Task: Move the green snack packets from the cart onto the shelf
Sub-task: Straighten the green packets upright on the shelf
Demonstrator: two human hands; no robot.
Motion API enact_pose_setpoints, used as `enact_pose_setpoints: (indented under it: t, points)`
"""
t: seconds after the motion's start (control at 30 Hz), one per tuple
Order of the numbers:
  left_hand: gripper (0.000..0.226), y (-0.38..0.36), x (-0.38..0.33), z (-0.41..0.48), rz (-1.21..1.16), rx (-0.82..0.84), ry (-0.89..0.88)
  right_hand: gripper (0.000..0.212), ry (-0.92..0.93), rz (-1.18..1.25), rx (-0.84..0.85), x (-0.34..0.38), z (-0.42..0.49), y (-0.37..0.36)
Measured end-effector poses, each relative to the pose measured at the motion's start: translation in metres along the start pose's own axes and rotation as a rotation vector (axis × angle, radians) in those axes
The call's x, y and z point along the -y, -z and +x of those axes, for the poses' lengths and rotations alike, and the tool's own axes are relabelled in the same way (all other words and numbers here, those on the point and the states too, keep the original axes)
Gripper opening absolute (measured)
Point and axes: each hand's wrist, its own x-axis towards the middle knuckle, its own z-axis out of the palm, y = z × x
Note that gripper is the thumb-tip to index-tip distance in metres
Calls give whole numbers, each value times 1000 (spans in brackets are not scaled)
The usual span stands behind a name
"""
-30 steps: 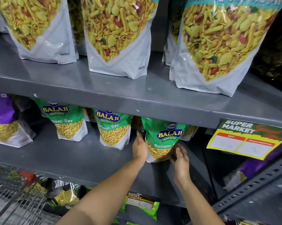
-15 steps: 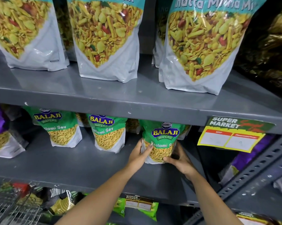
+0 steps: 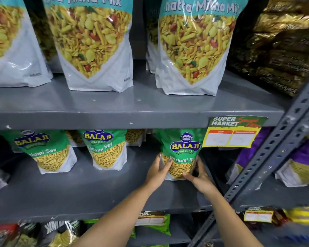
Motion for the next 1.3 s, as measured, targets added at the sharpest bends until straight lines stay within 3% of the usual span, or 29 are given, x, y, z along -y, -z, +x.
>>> enact_pose_setpoints:
  t: [0.13,0.2,0.27,0.33,0.4,0.5,0.57,0.67,0.73,0.8,1.03,1.3]
  points:
    - [67,10,-1,-12,15,14,-32,102,4,28,-83,-8,-6,-7]
    - [58,25,2,-29,60,-202,-43,92,92,90,-317,-13,-21,-23]
    - [35,55,2,-49,88,-497,-168,57,291,131,-558,-14,-50,-48]
    - [37,99,-2,-64,133,-782,-235,35,431,110,-545,1,-73,-84]
    - [54,147,1,-64,163,-890,-149,27,495,36,-358,19,-71,-119]
    - [100,206,8,-52,188,-632,56,40,443,-57,-102,47,-32,-163]
    - [125,226,7,-45,198,-410,75,68,320,-33,106,68,2,-185]
    - [123,240,3,-31,225,-202,138,88,244,69,272,75,53,-207]
    - [134,252,14,-18,208,-203,219,79,182,82,308,78,64,-215]
    - [143,267,47,3,212,-207,244,52,150,66,300,87,58,-218]
    - [115,247,19,-31,393,-223,229,39,202,45,231,75,35,-207]
    - [87,207,0,-64,493,-204,134,37,186,26,256,60,2,-170]
